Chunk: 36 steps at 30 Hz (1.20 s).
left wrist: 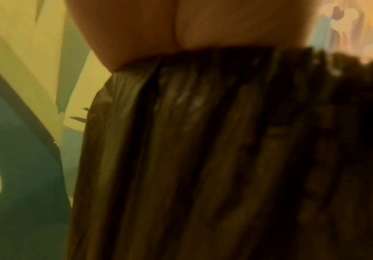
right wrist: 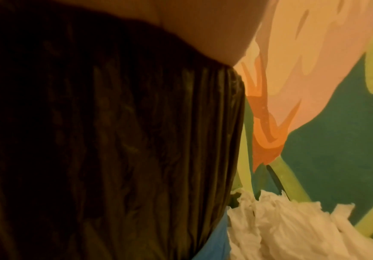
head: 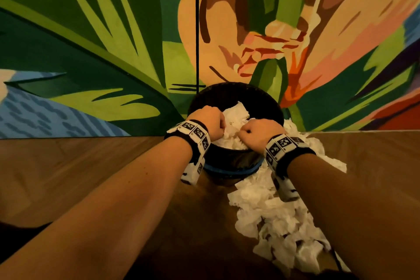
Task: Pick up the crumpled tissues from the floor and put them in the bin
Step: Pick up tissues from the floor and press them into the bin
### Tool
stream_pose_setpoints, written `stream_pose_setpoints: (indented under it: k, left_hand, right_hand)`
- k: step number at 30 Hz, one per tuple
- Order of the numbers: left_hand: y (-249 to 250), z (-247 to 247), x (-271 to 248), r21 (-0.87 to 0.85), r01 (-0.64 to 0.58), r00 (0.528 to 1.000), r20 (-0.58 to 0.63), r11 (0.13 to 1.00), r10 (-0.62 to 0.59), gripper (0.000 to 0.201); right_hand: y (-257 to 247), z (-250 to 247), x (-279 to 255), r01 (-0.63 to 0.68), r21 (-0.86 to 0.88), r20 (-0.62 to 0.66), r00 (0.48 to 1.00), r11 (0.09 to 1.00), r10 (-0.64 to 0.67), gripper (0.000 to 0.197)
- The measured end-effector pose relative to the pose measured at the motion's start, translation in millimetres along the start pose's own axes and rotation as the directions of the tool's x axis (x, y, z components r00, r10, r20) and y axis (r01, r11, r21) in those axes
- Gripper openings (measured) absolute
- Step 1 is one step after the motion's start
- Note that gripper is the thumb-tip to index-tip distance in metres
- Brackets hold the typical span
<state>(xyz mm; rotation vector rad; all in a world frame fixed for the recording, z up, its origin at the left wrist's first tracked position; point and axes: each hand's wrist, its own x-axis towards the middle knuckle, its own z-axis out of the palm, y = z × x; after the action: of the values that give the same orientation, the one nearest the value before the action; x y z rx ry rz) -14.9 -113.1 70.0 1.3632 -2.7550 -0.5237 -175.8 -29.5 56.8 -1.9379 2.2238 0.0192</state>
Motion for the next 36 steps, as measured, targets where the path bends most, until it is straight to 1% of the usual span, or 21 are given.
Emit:
stream_pose_setpoints:
  k: [1, 3, 5, 7, 9, 12, 13, 15, 17, 19, 20, 22, 23, 25, 26, 28, 31, 32, 34, 35, 36]
  left_hand:
    - [1, -1, -1, 0.026, -0.01, 1.0, 0.024, 1.0, 0.009, 0.015]
    - [1, -3, -2, 0.078, -0.02, 0.997, 0.07, 0.997, 0.014, 0.032]
    - [4, -4, -4, 0.109, -0.002, 0.992, 0.122, 0.994, -0.011, 0.04]
    - [7, -4, -8, 0.144, 0.006, 0.991, 0.133, 0.99, -0.025, 0.041]
    - [9, -4, -13, 0.172, 0.001, 0.996, 0.09, 0.985, -0.017, 0.041]
    - [9, -10, -20, 0.172, -0.029, 0.999, 0.028, 0.985, 0.024, 0.034]
    - [9, -14, -21, 0.15, -0.041, 0.999, 0.023, 0.988, 0.038, 0.031]
    - [11, -26, -22, 0.097, -0.053, 0.999, 0.016, 0.994, 0.051, 0.026]
    - [14, -37, -24, 0.087, -0.04, 0.999, -0.01, 0.995, 0.041, 0.024]
    - [19, -49, -24, 0.126, -0.03, 0.997, -0.065, 0.992, 0.038, 0.023]
    - [23, -54, -25, 0.136, -0.026, 0.993, -0.111, 0.99, 0.042, 0.023]
    - [35, -63, -26, 0.1, -0.036, 0.976, -0.211, 0.994, 0.057, 0.025]
    - [43, -67, -27, 0.066, -0.068, 0.962, -0.262, 0.995, 0.083, 0.027]
    - [66, -68, -33, -0.006, -0.182, 0.923, -0.346, 0.983, 0.169, 0.026]
    - [79, -66, -38, -0.036, -0.246, 0.905, -0.367, 0.969, 0.216, 0.024]
    - [108, -50, -49, -0.095, -0.35, 0.888, -0.351, 0.932, 0.298, 0.021]
    - [143, -6, -63, -0.166, -0.422, 0.897, -0.222, 0.891, 0.383, 0.019]
    - [150, 12, -66, -0.179, -0.426, 0.902, -0.162, 0.887, 0.401, 0.019]
    - [154, 49, -70, -0.193, -0.395, 0.918, -0.039, 0.898, 0.395, 0.02]
    - [152, 68, -71, -0.209, -0.363, 0.926, 0.021, 0.908, 0.376, 0.021]
    - [147, 87, -72, -0.23, -0.316, 0.936, 0.082, 0.92, 0.342, 0.021]
  right_hand:
    - [-1, -1, 1, 0.005, -0.044, 0.048, 0.999, 0.999, -0.003, 0.047]
    - [-3, -2, 4, 0.003, -0.11, 0.12, 0.993, 0.994, 0.01, 0.052]
    - [-5, -4, 5, -0.005, -0.15, 0.144, 0.989, 0.989, 0.027, 0.054]
    - [-8, -6, 1, -0.009, -0.141, 0.116, 0.993, 0.99, 0.026, 0.053]
    - [-8, -7, -3, -0.025, -0.05, 0.034, 0.999, 0.998, 0.026, 0.048]
    - [-8, -12, -13, -0.013, 0.075, -0.094, 0.995, 0.997, 0.02, 0.03]
    - [-8, -15, -16, -0.006, 0.096, -0.117, 0.993, 0.995, 0.017, 0.028]
    - [-6, -22, -23, 0.019, 0.132, -0.17, 0.985, 0.991, 0.003, 0.033]
    - [0, -29, -33, 0.055, 0.179, -0.287, 0.958, 0.982, -0.001, 0.034]
    - [11, -37, -44, 0.082, 0.219, -0.424, 0.905, 0.972, 0.02, 0.033]
    - [19, -40, -50, 0.075, 0.248, -0.467, 0.883, 0.966, 0.051, 0.033]
    - [37, -43, -62, 0.025, 0.316, -0.496, 0.856, 0.948, 0.143, 0.033]
    - [47, -42, -67, -0.007, 0.342, -0.499, 0.846, 0.94, 0.187, 0.032]
    - [68, -35, -79, -0.073, 0.367, -0.504, 0.822, 0.927, 0.265, 0.031]
    - [78, -30, -84, -0.11, 0.374, -0.499, 0.813, 0.921, 0.299, 0.03]
    - [96, -16, -95, -0.186, 0.388, -0.462, 0.808, 0.903, 0.365, 0.028]
    - [113, 12, -111, -0.258, 0.429, -0.346, 0.838, 0.866, 0.421, 0.026]
    - [118, 23, -116, -0.283, 0.429, -0.283, 0.86, 0.858, 0.425, 0.027]
    - [121, 43, -124, -0.357, 0.356, -0.109, 0.902, 0.863, 0.418, 0.031]
    - [122, 54, -129, -0.398, 0.309, -0.008, 0.907, 0.864, 0.421, 0.034]
    - [123, 64, -132, -0.432, 0.278, 0.09, 0.901, 0.858, 0.425, 0.037]
